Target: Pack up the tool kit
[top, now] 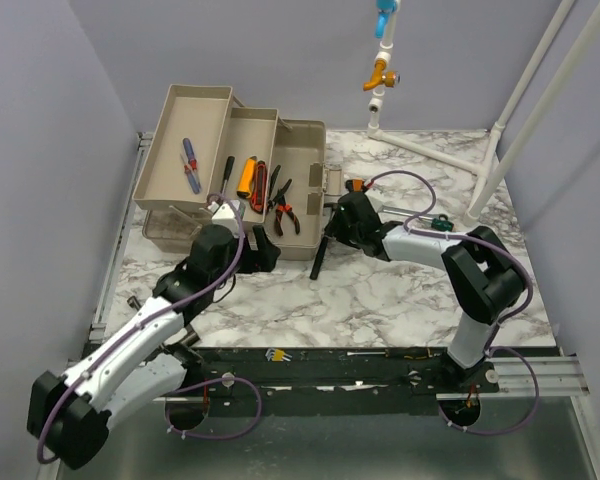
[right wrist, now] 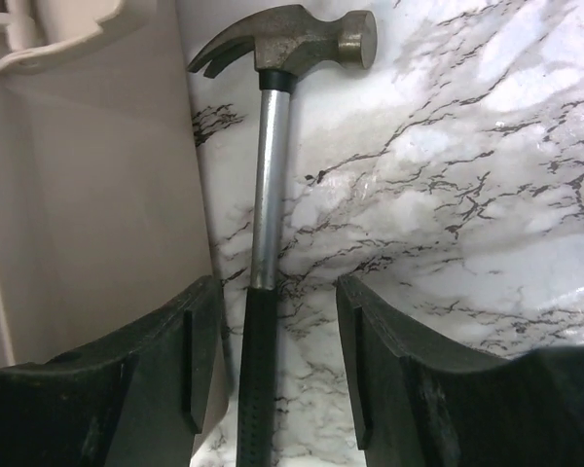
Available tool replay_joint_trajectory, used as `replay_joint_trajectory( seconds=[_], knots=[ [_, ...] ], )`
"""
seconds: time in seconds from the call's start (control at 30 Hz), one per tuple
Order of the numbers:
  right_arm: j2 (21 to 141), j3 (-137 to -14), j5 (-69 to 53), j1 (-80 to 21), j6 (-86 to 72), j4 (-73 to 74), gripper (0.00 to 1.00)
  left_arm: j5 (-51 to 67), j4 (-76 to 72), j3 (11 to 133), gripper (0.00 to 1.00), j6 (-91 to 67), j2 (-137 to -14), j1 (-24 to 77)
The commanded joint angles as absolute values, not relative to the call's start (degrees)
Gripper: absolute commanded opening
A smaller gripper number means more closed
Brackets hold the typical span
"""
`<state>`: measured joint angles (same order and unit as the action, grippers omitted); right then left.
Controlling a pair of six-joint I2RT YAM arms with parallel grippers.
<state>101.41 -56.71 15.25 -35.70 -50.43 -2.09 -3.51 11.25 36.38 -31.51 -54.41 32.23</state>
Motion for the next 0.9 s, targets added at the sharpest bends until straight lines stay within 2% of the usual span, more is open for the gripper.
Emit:
replay_joint_trajectory(
  seconds=[0.0, 0.23, 0.37, 0.63, 0.87],
  knots=[
    [104.97, -59.18, 18.61, -36.1, -50.55, -2.11, 0.56, -0.32, 11.25, 32.61, 0.82, -31.2, -43.64, 33.32],
    [106.79, -60.97, 19.63, -36.12, -48.27, -2.59, 0.51, -0.87, 17.41, 31.4, 0.82, -30.93, -35.18, 33.67],
    [109.9, -64.88, 21.68, -36.36, -47.03, 2.77, 0.51, -0.1, 17.27, 30.81, 0.82, -31.8, -33.7, 33.74],
    [113.12, -65.61, 24.7, -38.4, -46.49, 4.0, 0.48, -0.03, 17.1, 30.61, 0.81, -31.9, -34.55, 33.84],
    [112.69, -64.96, 35.21, -39.29, -43.41, 11.99, 0.34, 1.74, 17.61, 30.47, 0.81, -31.47, -33.95, 34.0]
  ],
)
